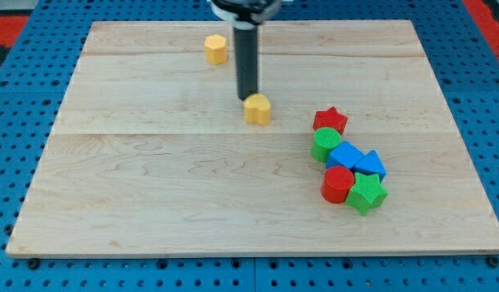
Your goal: Push the yellow heart bottom left to the red star
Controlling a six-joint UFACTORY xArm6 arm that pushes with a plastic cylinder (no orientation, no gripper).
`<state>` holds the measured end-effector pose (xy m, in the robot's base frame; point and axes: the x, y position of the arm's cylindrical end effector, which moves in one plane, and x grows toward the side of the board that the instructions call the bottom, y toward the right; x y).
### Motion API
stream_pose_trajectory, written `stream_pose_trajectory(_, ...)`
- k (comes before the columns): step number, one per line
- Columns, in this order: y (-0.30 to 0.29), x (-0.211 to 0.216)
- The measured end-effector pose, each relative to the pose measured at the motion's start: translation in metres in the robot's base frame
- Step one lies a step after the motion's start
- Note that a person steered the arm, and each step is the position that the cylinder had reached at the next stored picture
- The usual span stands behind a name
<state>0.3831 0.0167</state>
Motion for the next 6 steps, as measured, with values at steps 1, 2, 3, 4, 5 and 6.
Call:
stream_pose_trajectory(1,0.045,0.011)
stream_pose_trajectory(2,-0.023,-0.007)
stream_pose_trajectory(3,-0.05,-0.042)
stream_pose_trajectory(4,-0.051,0.016)
stream_pose_trajectory(5,0.023,0.056)
stream_pose_trajectory(6,0.034,0.069)
